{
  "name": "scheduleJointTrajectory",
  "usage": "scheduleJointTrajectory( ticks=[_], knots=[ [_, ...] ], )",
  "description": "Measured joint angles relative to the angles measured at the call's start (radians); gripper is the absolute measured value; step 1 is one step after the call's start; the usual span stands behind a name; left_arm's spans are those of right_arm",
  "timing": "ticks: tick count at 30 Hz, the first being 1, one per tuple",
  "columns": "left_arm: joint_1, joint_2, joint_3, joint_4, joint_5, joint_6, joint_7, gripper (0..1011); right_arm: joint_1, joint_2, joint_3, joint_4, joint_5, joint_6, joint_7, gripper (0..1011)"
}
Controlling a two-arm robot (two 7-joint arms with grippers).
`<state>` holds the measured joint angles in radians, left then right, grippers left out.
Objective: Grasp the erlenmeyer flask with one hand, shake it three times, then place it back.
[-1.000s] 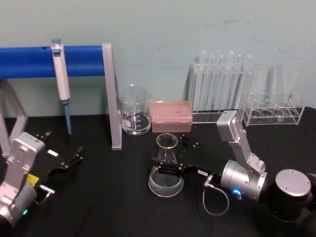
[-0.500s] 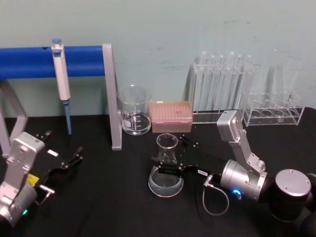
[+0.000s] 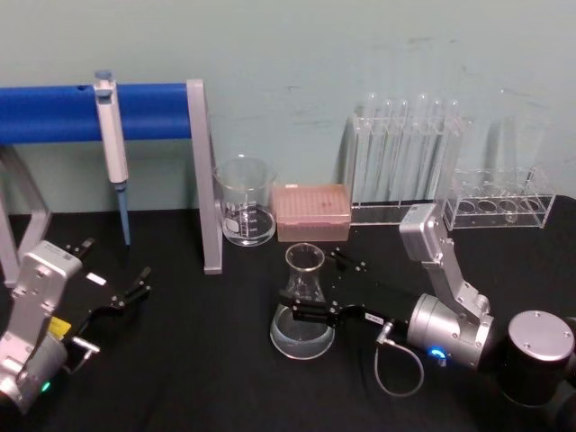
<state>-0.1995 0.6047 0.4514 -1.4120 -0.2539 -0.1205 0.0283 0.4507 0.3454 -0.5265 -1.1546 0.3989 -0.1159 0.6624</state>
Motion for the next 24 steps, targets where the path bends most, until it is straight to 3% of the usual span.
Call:
scheduleJointTrajectory(
  ticks=[14, 20, 24],
  knots=[
    [0.0, 0.0, 0.0, 0.0, 0.0, 0.0, 0.0, 1001, -0.078, 0.078, 0.034, -0.112, 0.032, 0.061, -0.022, 1000],
    [0.0, 0.0, 0.0, 0.0, 0.0, 0.0, 0.0, 1001, -0.13, 0.13, 0.069, -0.174, 0.055, 0.103, -0.06, 1000],
    [0.0, 0.0, 0.0, 0.0, 0.0, 0.0, 0.0, 1001, -0.142, 0.142, 0.086, -0.184, 0.056, 0.113, -0.089, 1000]
  ],
)
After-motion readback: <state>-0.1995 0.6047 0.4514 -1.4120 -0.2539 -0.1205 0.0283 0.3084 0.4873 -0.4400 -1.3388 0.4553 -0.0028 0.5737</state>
